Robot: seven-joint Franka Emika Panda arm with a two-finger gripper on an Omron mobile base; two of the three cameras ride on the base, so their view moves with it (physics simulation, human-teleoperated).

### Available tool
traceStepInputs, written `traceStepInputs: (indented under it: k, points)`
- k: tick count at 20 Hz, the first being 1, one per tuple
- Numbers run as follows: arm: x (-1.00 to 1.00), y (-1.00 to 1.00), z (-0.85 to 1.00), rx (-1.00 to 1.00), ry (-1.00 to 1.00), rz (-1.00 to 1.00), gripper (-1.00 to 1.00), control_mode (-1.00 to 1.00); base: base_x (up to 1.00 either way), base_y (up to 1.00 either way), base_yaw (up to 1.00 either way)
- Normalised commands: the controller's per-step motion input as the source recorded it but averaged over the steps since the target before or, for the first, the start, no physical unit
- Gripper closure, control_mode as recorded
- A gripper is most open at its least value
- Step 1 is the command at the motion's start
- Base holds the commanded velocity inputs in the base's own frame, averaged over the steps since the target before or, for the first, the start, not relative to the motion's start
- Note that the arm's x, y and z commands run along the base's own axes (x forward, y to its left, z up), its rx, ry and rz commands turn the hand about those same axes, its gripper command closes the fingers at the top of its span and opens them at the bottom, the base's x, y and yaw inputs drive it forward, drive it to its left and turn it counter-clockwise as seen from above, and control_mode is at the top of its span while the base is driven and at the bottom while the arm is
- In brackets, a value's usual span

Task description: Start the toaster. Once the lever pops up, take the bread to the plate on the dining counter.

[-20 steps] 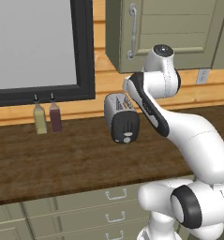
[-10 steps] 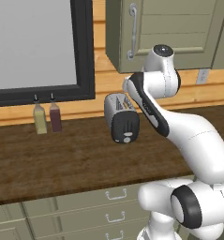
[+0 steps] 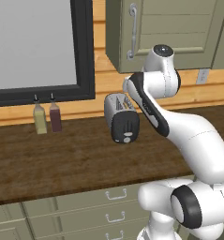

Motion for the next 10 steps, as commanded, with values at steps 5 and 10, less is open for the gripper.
traceStepInputs:
  k: [5, 10]
  points:
    - [0.00, 0.00, 0.00, 0.00, 0.00, 0.00, -1.00, -1.00, 0.00, 0.00, 0.00]
    - [0.00, 0.00, 0.00, 0.00, 0.00, 0.00, -1.00, -1.00, 0.00, 0.00, 0.00]
